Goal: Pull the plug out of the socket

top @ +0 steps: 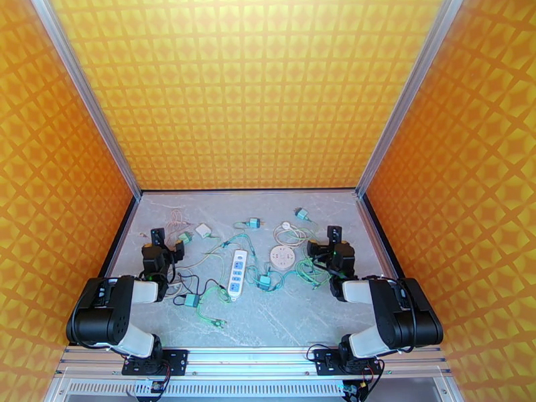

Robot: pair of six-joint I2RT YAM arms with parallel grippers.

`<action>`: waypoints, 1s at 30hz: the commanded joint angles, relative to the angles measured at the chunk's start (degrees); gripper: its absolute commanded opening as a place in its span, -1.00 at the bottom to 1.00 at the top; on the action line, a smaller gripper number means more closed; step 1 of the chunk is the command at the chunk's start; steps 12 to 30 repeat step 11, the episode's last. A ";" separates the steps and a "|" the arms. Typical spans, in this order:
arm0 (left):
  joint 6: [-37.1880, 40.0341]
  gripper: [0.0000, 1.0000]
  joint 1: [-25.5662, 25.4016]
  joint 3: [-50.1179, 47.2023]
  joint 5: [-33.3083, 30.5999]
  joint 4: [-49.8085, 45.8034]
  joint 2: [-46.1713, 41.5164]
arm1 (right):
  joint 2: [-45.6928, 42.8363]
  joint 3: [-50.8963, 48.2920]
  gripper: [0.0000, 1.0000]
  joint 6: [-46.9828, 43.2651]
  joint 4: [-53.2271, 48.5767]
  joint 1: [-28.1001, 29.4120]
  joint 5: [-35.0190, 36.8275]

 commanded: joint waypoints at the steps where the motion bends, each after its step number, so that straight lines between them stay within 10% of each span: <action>1: 0.69 0.98 0.41 -0.03 1.43 2.49 0.10 | -0.02 0.17 0.97 -0.88 2.12 0.24 -0.81; 30: 0.69 0.98 0.41 -0.03 1.45 2.22 0.04 | -0.02 0.66 0.97 -1.37 1.35 0.86 0.03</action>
